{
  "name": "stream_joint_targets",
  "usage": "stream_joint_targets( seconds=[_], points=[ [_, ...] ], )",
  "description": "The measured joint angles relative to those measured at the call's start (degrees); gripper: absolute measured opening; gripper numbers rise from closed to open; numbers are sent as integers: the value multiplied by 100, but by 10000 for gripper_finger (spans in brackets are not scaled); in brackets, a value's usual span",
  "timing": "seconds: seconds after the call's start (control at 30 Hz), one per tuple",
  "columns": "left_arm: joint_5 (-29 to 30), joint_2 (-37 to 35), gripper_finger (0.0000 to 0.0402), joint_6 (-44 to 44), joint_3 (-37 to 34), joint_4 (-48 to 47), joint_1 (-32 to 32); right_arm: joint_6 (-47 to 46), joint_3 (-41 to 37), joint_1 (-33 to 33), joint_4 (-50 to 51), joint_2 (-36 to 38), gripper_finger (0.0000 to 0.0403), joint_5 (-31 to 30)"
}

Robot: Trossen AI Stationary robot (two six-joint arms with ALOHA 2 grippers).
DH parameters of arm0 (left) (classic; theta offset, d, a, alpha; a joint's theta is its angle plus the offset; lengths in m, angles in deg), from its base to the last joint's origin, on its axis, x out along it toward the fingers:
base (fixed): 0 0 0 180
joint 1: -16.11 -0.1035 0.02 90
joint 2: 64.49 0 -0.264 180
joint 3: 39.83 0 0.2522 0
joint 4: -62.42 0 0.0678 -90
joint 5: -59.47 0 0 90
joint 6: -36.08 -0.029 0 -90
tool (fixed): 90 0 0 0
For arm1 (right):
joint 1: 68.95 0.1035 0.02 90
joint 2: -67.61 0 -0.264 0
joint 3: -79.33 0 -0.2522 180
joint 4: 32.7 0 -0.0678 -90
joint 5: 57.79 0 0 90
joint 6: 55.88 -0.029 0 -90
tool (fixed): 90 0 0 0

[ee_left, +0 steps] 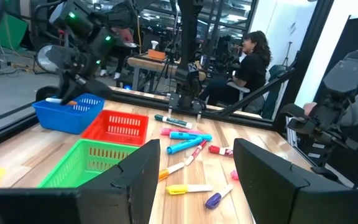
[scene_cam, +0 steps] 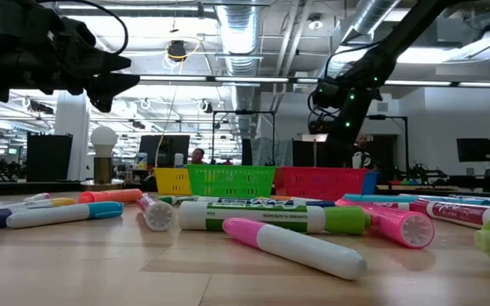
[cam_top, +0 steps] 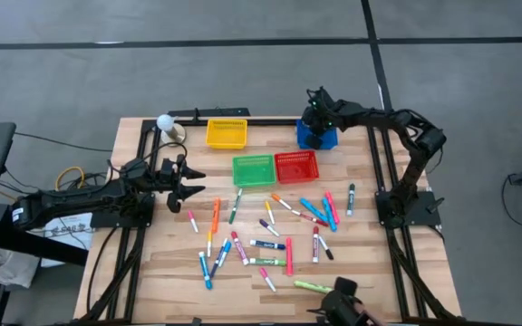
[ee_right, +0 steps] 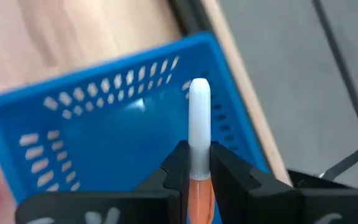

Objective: Pick & Place Markers
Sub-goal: Put the right small orange highlighter pen into the blue bin

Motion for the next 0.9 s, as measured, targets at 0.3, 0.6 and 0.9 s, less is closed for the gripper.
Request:
stream_joint_targets(
  seconds=[0.3,0.6,0.9],
  points=[
    [66,69,204,-2,0,4,0,127,21,-123,437,-2,46,4],
    [302,69,204,-2,0,4,0,264,21,-133,461,-2,53,175],
    [302,69,204,-2,2,4,0,262,21,-129,461,-2,75,297]
  ],
)
